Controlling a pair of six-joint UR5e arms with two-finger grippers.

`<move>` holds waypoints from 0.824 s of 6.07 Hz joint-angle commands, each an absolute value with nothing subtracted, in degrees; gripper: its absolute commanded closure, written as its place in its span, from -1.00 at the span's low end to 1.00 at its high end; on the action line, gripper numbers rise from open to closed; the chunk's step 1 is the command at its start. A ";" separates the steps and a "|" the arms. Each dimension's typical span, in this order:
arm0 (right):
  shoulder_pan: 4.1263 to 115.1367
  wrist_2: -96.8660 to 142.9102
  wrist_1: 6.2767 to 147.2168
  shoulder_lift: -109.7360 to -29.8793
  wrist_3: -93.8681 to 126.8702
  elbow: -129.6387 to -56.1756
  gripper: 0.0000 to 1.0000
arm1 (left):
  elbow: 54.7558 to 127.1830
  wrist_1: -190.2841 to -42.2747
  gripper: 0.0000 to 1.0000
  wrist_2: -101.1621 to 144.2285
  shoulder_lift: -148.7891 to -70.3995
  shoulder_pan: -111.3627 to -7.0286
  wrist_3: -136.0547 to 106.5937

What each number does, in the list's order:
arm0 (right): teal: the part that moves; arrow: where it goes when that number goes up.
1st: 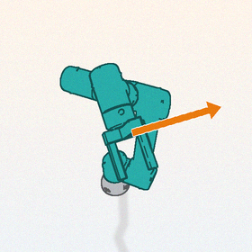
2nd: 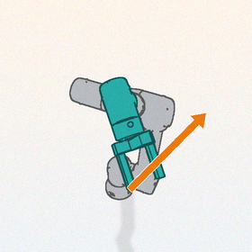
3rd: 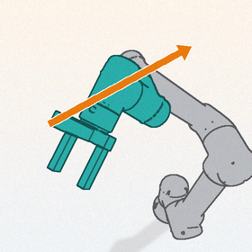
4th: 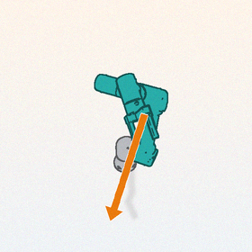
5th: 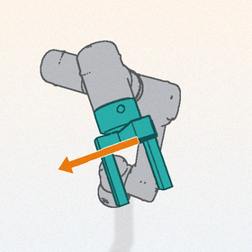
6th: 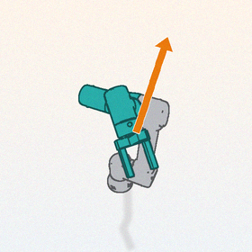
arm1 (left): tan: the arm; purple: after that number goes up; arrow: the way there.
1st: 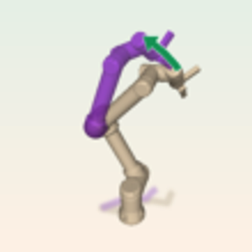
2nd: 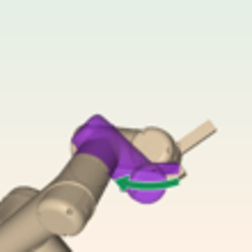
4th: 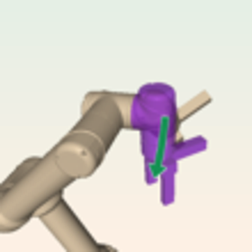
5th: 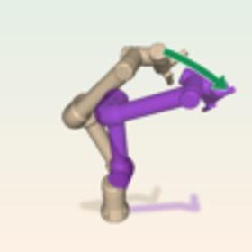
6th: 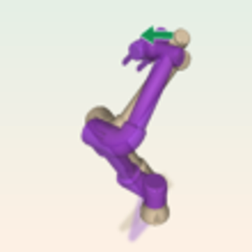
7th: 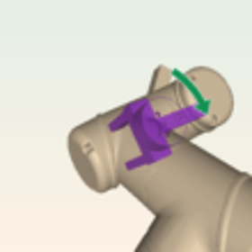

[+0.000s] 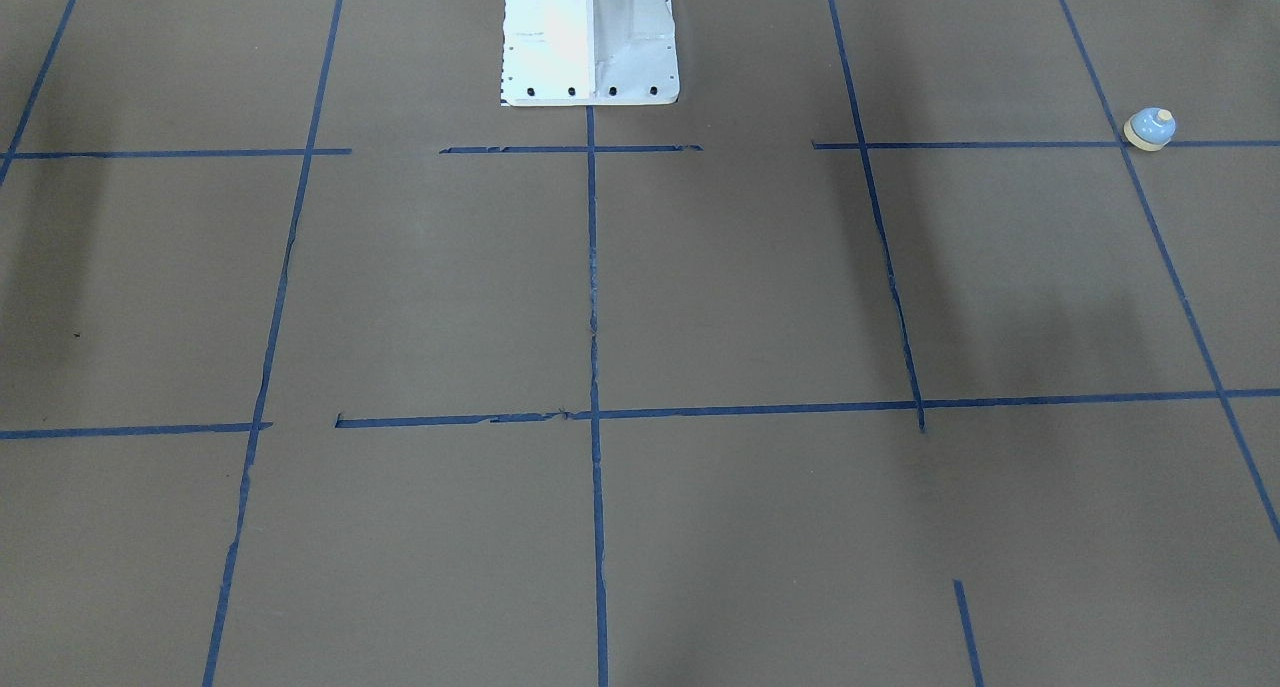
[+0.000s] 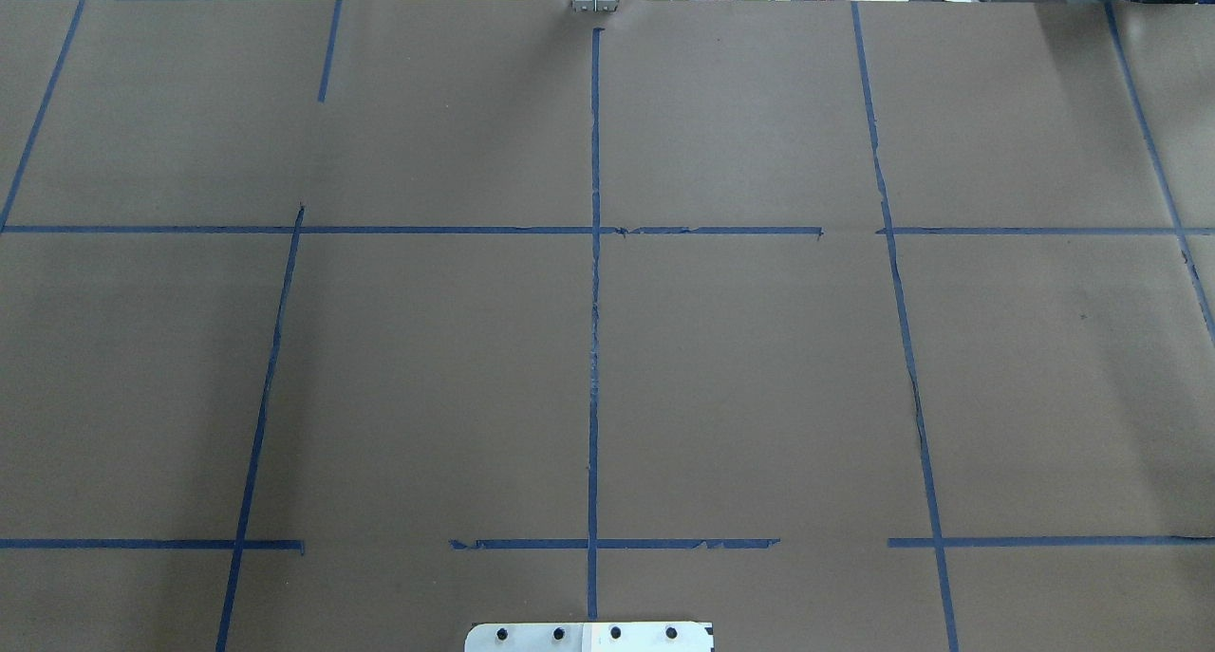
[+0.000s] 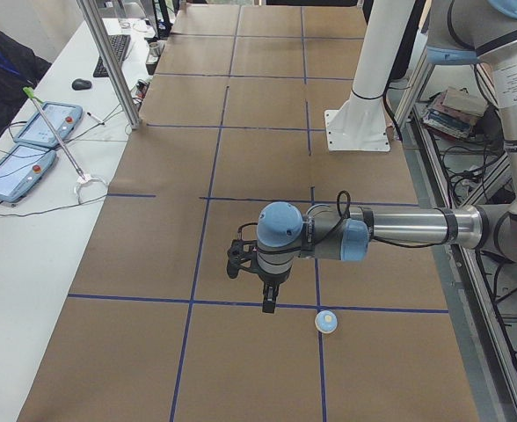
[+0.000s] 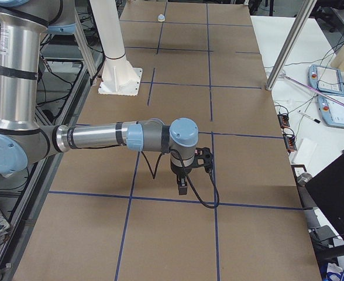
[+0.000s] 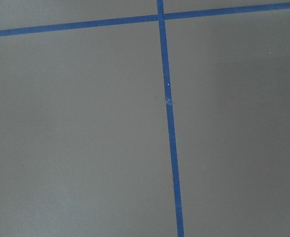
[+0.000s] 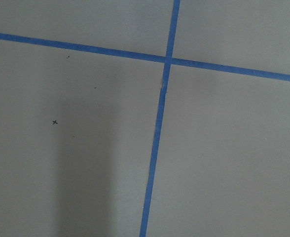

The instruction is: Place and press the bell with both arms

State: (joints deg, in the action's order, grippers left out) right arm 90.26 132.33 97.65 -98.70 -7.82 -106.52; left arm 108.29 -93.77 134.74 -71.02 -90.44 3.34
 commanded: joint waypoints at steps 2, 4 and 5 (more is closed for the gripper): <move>90.26 132.28 97.56 -98.61 -7.82 -106.61 -1.00 | 107.41 -93.69 -1.00 134.22 -70.93 -90.18 3.34; 90.26 132.28 97.47 -98.61 -7.82 -106.96 -1.00 | 107.23 -95.70 -1.00 134.73 -76.42 -90.18 2.81; 90.26 132.19 97.47 -98.61 -7.91 -107.05 -1.00 | 108.44 -98.58 -1.00 134.39 -73.07 -90.26 3.25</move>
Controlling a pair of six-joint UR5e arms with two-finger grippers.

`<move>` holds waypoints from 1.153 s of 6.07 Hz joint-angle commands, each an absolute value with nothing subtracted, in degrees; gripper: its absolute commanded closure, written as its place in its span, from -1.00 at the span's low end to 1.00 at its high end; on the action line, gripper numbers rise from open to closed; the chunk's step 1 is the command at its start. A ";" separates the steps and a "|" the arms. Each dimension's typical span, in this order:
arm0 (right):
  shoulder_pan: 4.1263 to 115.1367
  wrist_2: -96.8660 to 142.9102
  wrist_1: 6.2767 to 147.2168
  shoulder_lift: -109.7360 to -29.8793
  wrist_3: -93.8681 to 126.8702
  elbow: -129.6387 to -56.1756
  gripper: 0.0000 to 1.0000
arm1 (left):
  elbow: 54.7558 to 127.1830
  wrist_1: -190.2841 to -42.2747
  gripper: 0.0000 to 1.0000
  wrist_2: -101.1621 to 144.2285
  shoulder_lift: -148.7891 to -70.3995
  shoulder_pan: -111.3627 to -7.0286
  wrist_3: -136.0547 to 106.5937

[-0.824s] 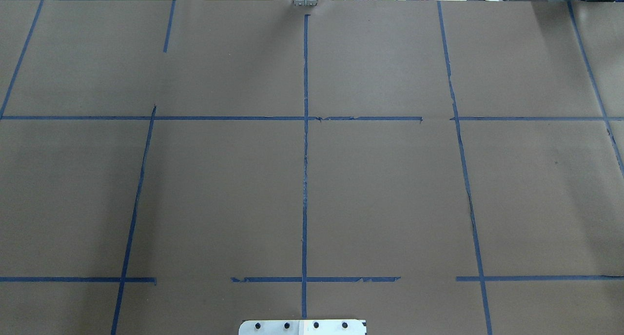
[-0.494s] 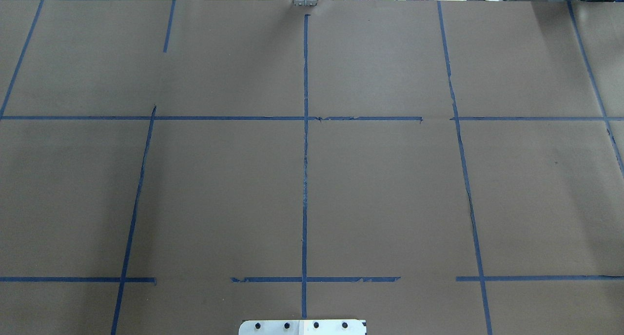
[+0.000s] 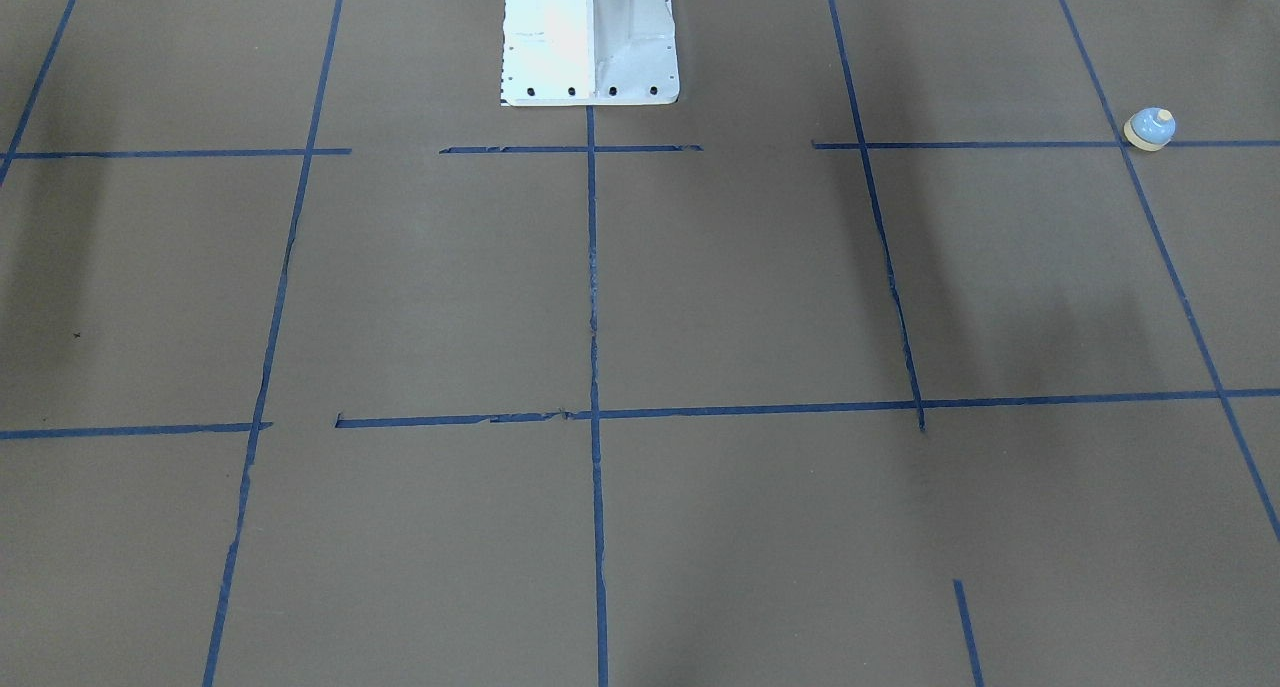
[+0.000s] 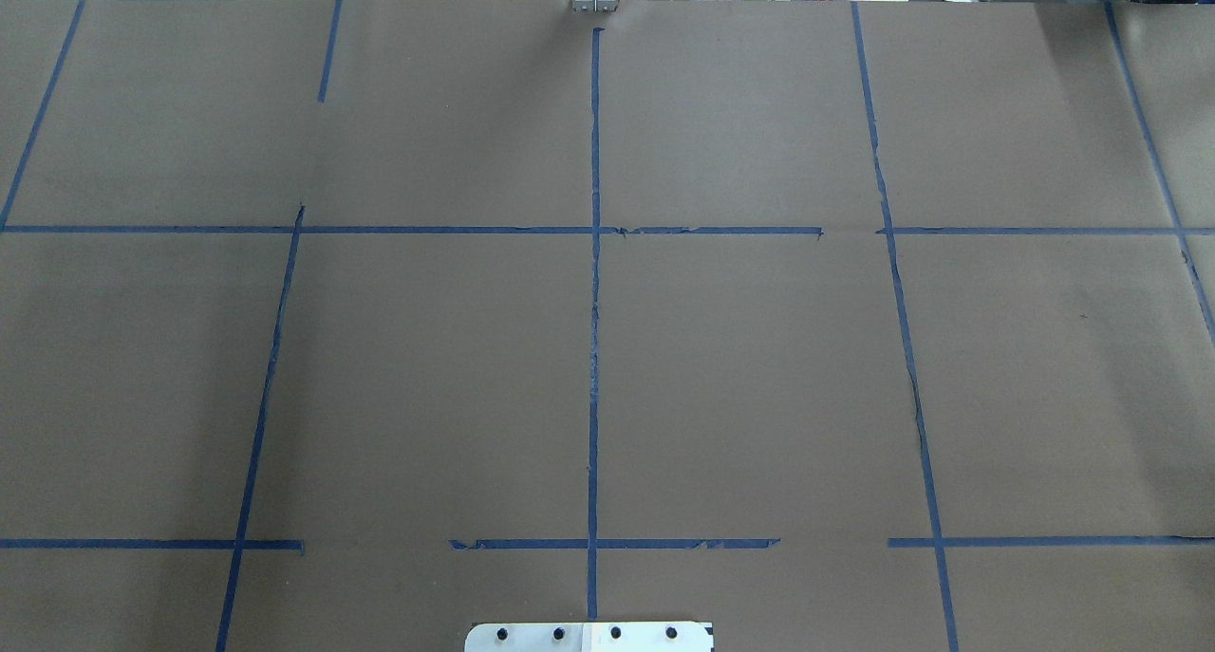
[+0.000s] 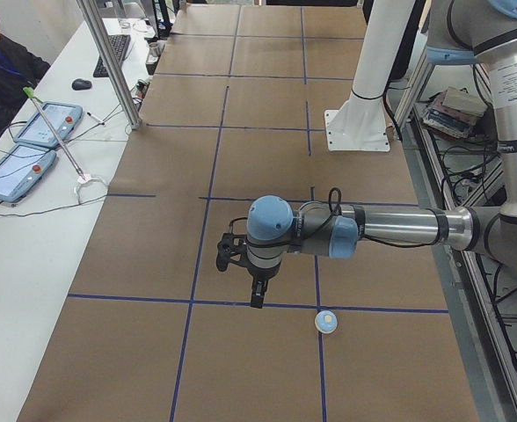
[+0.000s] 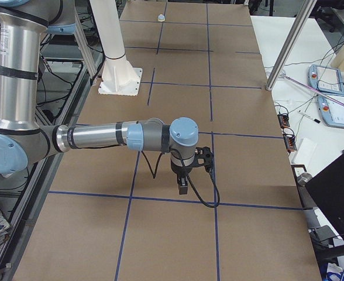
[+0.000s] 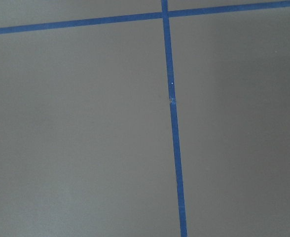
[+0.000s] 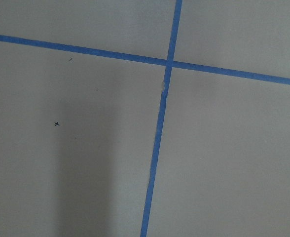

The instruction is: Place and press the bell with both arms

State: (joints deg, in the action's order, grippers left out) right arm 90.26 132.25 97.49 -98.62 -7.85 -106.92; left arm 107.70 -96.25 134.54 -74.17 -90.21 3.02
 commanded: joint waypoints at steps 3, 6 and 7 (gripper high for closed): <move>90.26 132.19 97.38 -98.61 -7.91 -107.05 -1.00 | 107.32 -113.32 -1.00 128.03 -64.55 -79.42 -9.26; 90.26 132.19 97.38 -98.61 -8.17 -107.05 -1.00 | 94.23 -140.93 -1.00 126.91 -57.84 -64.93 -24.10; 90.26 132.19 97.38 -98.61 -8.09 -107.05 -1.00 | 92.91 -142.54 -1.00 126.91 -57.75 -59.90 -27.04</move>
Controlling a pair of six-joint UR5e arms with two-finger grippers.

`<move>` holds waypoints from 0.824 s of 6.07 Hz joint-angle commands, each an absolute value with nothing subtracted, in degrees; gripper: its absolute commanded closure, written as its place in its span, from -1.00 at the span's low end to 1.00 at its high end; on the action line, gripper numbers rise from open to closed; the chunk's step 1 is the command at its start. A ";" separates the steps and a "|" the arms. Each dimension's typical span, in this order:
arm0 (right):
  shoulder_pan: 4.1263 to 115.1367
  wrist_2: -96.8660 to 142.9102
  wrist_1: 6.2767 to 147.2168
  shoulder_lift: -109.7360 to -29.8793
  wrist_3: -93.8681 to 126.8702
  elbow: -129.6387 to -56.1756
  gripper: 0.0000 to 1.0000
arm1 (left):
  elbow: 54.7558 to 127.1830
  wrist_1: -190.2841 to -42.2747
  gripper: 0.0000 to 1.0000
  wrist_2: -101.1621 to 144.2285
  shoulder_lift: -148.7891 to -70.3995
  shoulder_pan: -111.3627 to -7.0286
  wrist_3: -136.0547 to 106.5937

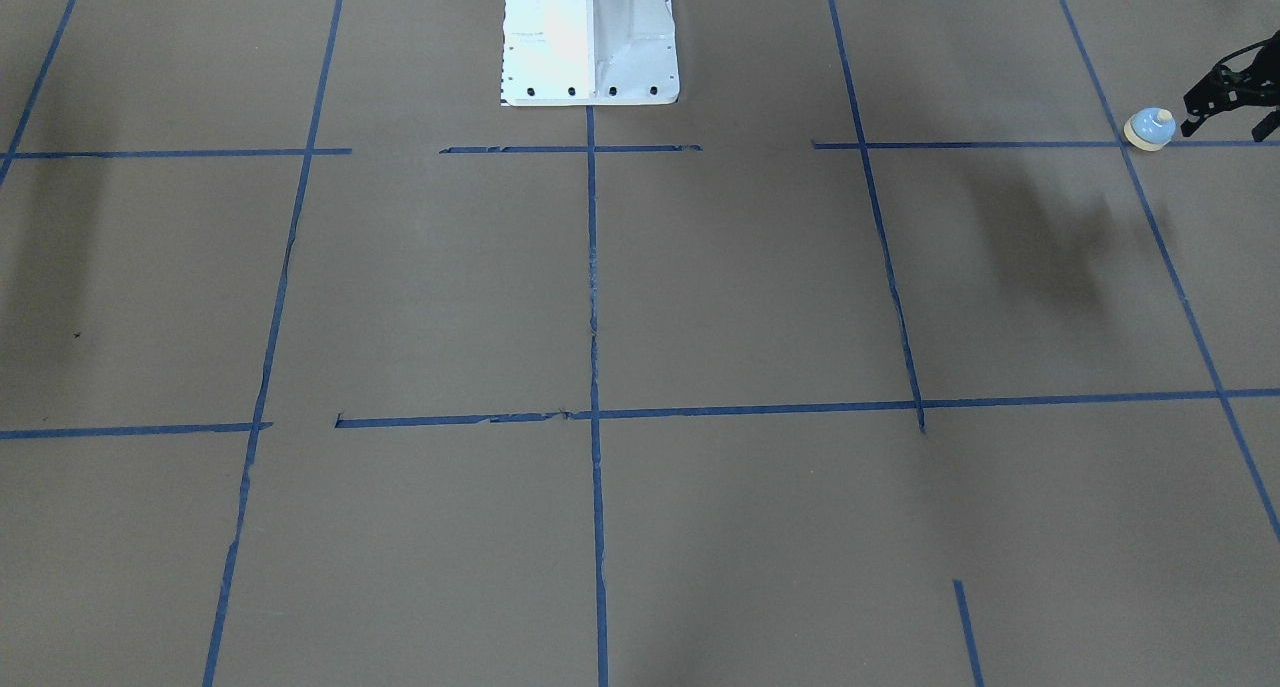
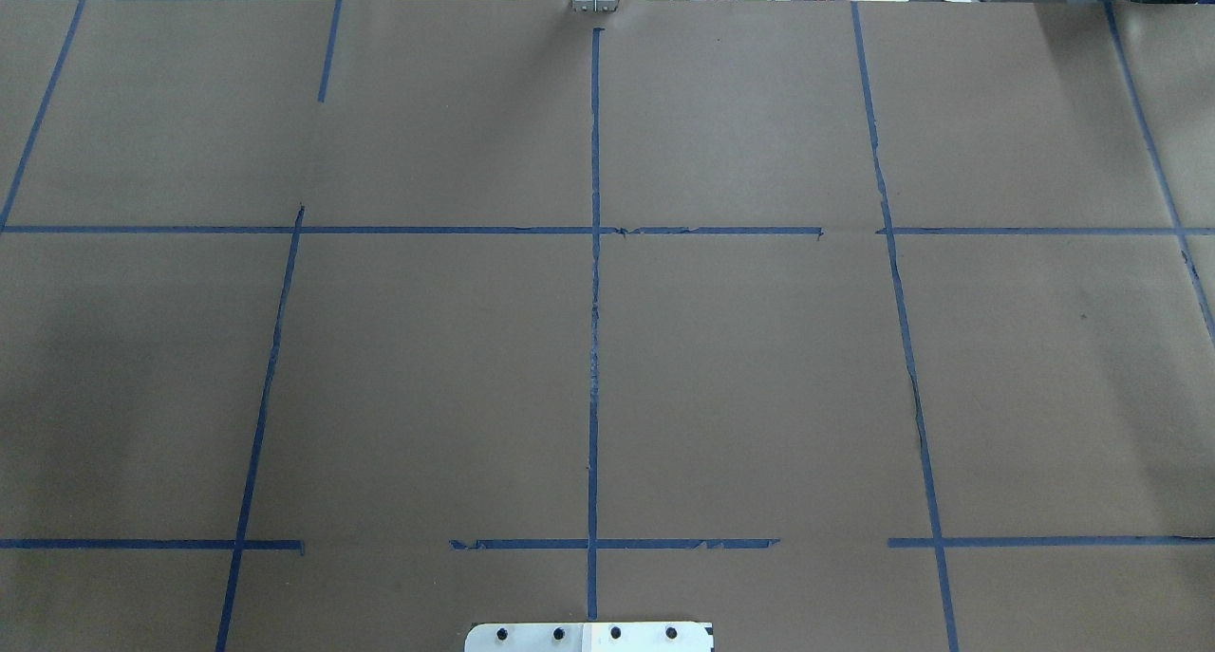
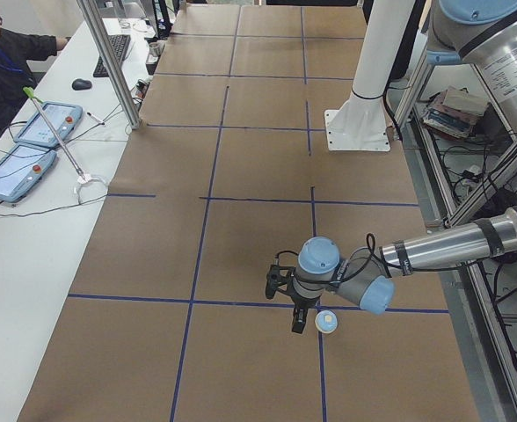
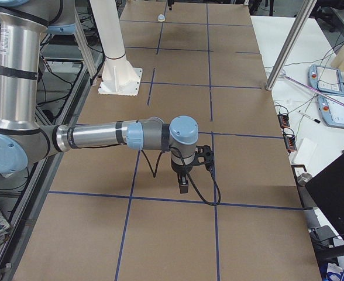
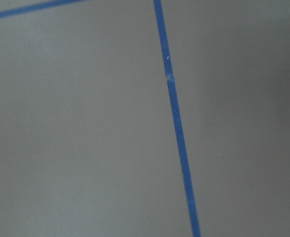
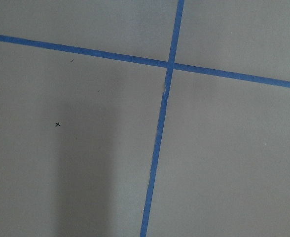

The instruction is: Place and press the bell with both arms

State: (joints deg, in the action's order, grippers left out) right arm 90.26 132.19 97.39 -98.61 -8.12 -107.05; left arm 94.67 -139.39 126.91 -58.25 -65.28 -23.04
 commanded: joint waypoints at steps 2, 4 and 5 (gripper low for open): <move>90.26 132.10 97.38 -98.61 -8.17 -107.05 -1.00 | 90.18 -143.96 -1.00 127.26 -57.74 -55.74 -27.33; 90.26 132.10 97.38 -98.61 -8.17 -107.05 -1.00 | 89.04 -143.96 -1.00 128.76 -58.01 -52.75 -27.16; 90.26 132.10 97.38 -98.61 -8.17 -107.05 -1.00 | 87.90 -143.96 -1.00 128.76 -58.70 -51.95 -27.16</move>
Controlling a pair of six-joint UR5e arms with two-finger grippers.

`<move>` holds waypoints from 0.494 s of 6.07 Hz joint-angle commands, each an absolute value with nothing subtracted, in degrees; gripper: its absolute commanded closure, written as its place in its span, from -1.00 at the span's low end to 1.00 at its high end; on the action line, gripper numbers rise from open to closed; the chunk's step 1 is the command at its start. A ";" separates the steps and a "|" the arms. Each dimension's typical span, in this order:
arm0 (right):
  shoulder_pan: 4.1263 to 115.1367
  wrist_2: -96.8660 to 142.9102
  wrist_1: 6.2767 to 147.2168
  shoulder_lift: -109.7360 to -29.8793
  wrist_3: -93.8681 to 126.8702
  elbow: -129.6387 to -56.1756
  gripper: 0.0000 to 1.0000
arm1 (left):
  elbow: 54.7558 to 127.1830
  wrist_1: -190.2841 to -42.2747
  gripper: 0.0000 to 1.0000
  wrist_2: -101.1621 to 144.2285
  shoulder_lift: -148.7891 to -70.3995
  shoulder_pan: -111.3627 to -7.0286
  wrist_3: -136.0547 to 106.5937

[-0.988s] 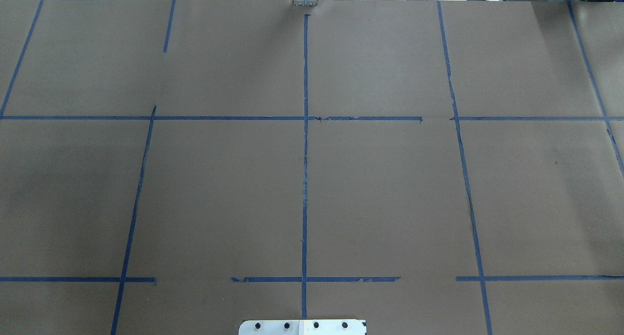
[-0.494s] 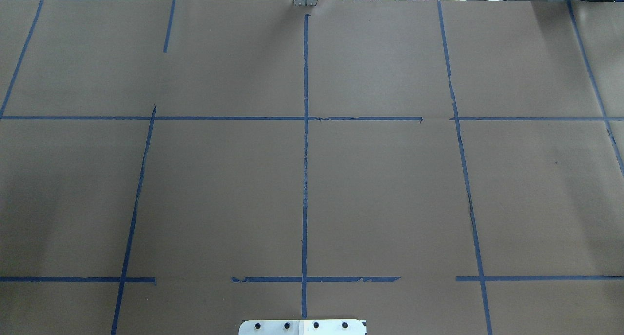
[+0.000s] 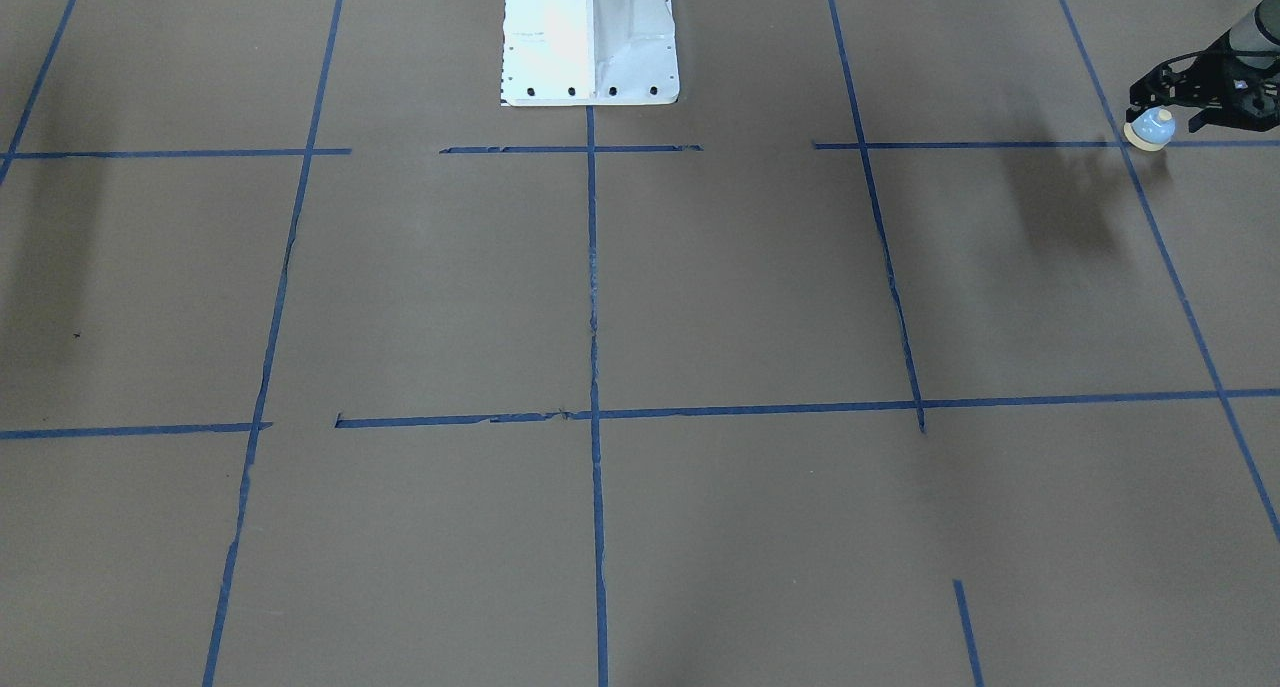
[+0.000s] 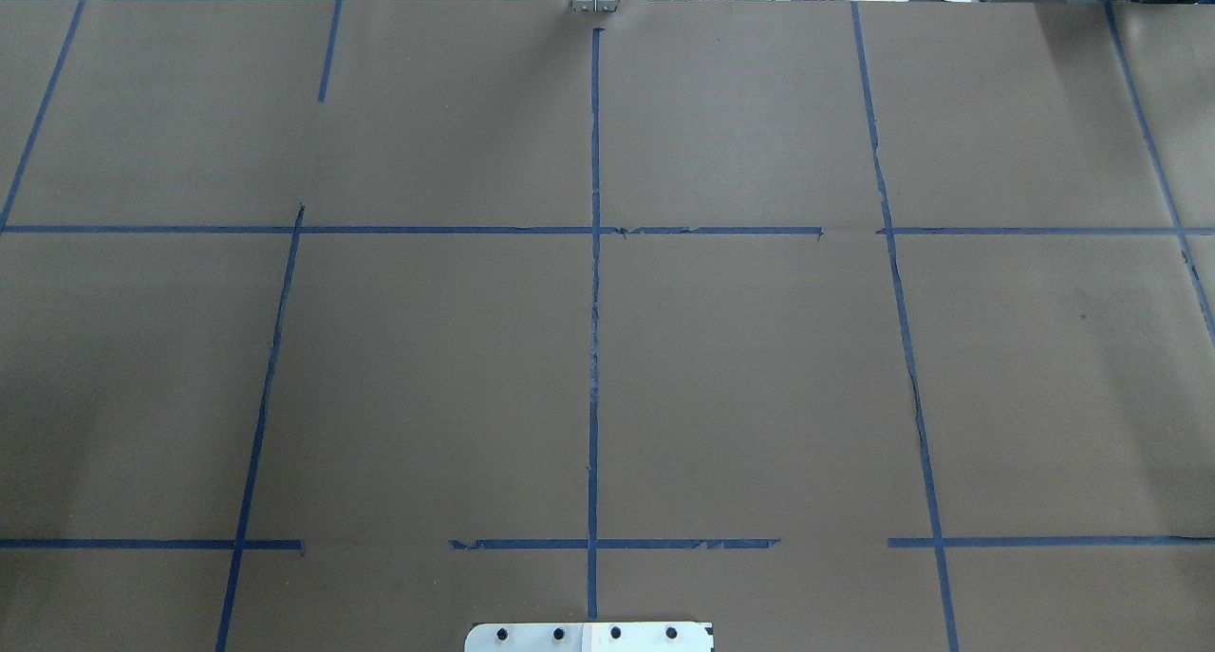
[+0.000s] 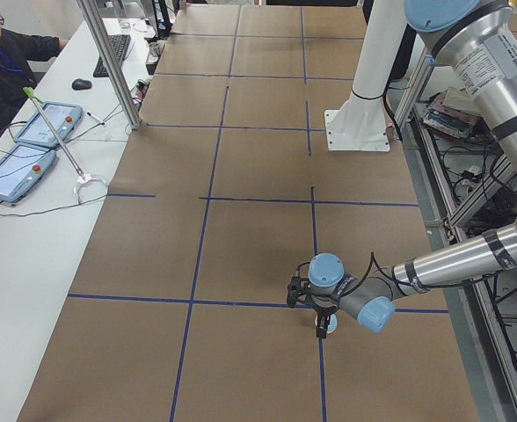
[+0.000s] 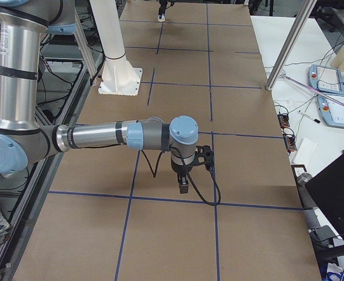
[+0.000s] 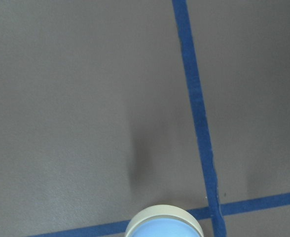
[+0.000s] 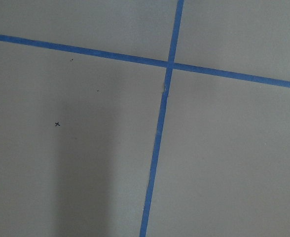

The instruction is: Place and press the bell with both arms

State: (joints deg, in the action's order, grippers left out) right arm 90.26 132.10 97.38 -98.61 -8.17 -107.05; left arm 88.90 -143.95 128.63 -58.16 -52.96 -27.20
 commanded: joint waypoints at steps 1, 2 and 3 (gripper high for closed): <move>90.26 132.10 97.38 -98.61 -8.17 -107.05 -1.00 | 87.19 -143.96 -1.00 128.76 -59.15 -51.60 -27.07; 90.26 132.10 97.38 -98.61 -8.09 -107.05 -1.00 | 86.75 -143.88 -1.00 128.76 -59.41 -51.16 -26.98; 90.26 132.10 97.38 -98.61 -8.09 -107.05 -1.00 | 85.70 -143.88 -0.59 128.76 -60.11 -50.89 -27.07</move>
State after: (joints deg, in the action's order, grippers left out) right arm 90.26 132.10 97.38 -98.61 -8.11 -107.05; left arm 86.63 -143.90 128.76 -59.51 -51.23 -27.04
